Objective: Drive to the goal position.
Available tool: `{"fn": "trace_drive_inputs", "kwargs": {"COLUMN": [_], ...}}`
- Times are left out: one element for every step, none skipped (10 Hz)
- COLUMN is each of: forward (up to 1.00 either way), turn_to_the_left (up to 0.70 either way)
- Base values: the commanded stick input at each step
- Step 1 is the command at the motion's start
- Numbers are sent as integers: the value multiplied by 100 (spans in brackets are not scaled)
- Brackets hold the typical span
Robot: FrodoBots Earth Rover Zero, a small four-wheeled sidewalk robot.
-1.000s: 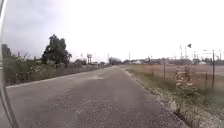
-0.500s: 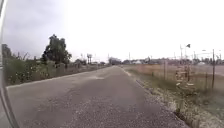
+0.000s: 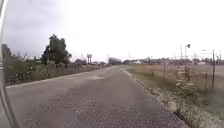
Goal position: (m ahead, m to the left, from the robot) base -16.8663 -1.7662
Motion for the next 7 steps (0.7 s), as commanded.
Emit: {"fn": "trace_drive_inputs", "kwargs": {"forward": [8, 8, 8, 9, 8, 8, 8], "turn_to_the_left": [0, 0, 0, 0, 0, 0, 0]}}
